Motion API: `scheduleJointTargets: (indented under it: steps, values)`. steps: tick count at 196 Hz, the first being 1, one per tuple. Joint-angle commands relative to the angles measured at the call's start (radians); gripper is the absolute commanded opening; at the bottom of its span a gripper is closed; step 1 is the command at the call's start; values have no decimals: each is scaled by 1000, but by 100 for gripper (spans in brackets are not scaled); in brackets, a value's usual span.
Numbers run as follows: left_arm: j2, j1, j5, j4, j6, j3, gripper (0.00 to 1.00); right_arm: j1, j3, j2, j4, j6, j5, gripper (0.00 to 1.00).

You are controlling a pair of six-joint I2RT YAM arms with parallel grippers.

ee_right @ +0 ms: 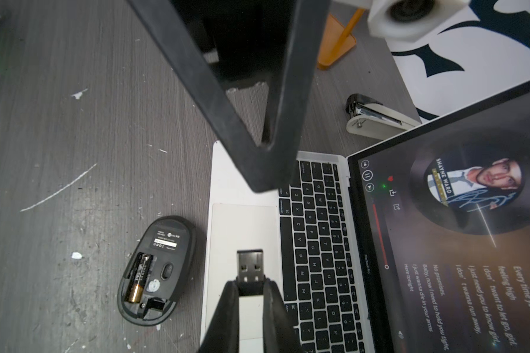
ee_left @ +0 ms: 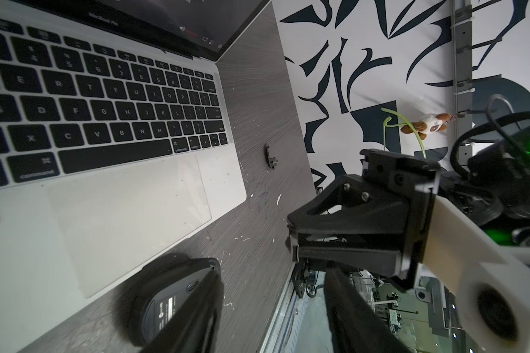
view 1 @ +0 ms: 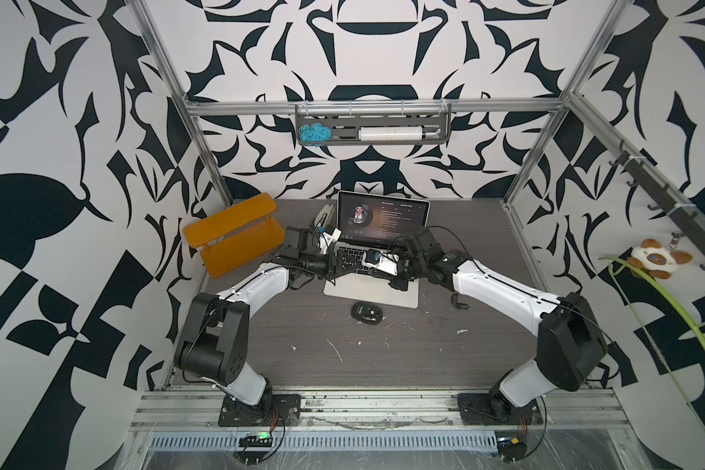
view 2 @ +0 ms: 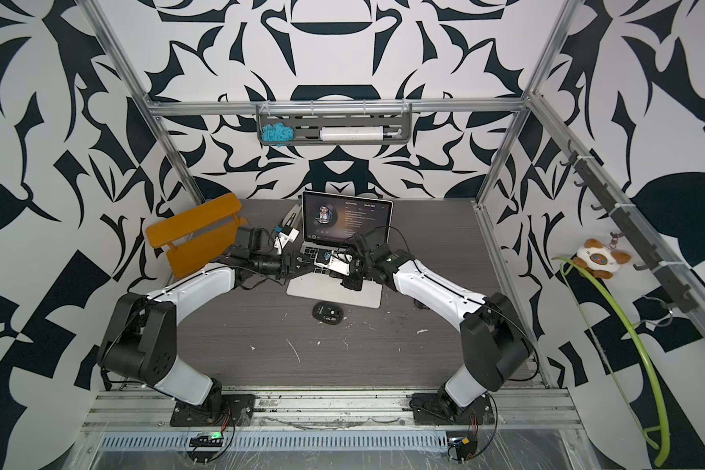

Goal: Remove the wireless mouse receiver from the laptop
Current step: Insert the USB plug into the mouse.

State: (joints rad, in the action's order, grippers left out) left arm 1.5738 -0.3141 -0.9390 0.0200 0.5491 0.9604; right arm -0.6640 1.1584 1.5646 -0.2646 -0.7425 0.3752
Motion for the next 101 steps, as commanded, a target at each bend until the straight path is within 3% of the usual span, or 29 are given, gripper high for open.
scheduleJointTargets:
  steps: [1,50,101]
  values:
    - [16,-12,-17,19,-31,23,57,-20,32,-43,14,25,31,2]
    - [34,-39,-34,20,-35,51,54,-41,43,-52,-4,22,22,2]
    - [59,-51,-66,24,-36,61,44,-51,52,-46,-5,16,0,2]
